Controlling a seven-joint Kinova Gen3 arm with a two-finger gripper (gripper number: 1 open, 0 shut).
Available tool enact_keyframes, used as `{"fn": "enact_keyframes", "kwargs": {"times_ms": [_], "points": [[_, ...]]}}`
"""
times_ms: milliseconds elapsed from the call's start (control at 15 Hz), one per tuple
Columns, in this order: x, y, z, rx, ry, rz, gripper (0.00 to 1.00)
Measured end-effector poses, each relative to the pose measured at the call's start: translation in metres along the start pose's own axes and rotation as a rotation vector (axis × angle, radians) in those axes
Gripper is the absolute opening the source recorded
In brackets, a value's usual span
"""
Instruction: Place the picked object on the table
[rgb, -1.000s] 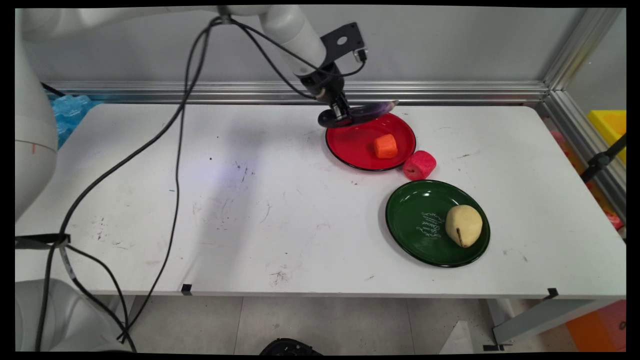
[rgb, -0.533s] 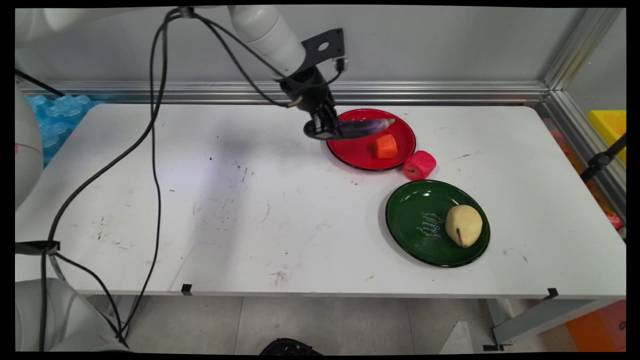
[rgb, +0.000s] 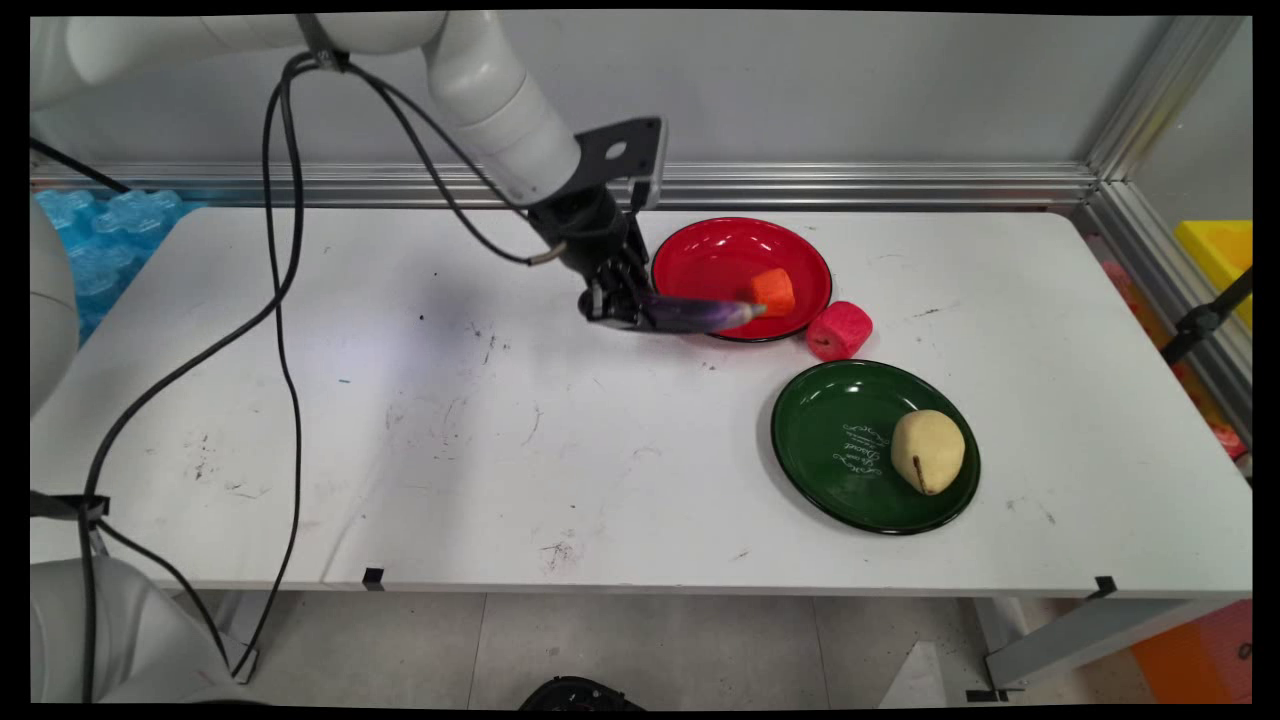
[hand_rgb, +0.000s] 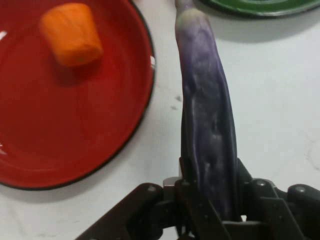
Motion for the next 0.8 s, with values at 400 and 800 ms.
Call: {"fn": "enact_keyframes", "kwargs": {"times_ms": [400,800], "points": [[-0.009,0.016,0.033,-0.034,-0.025,0.024,0.00],[-0.012,0.019,0.072,-0.051,-0.043,0.037,0.00]]}}
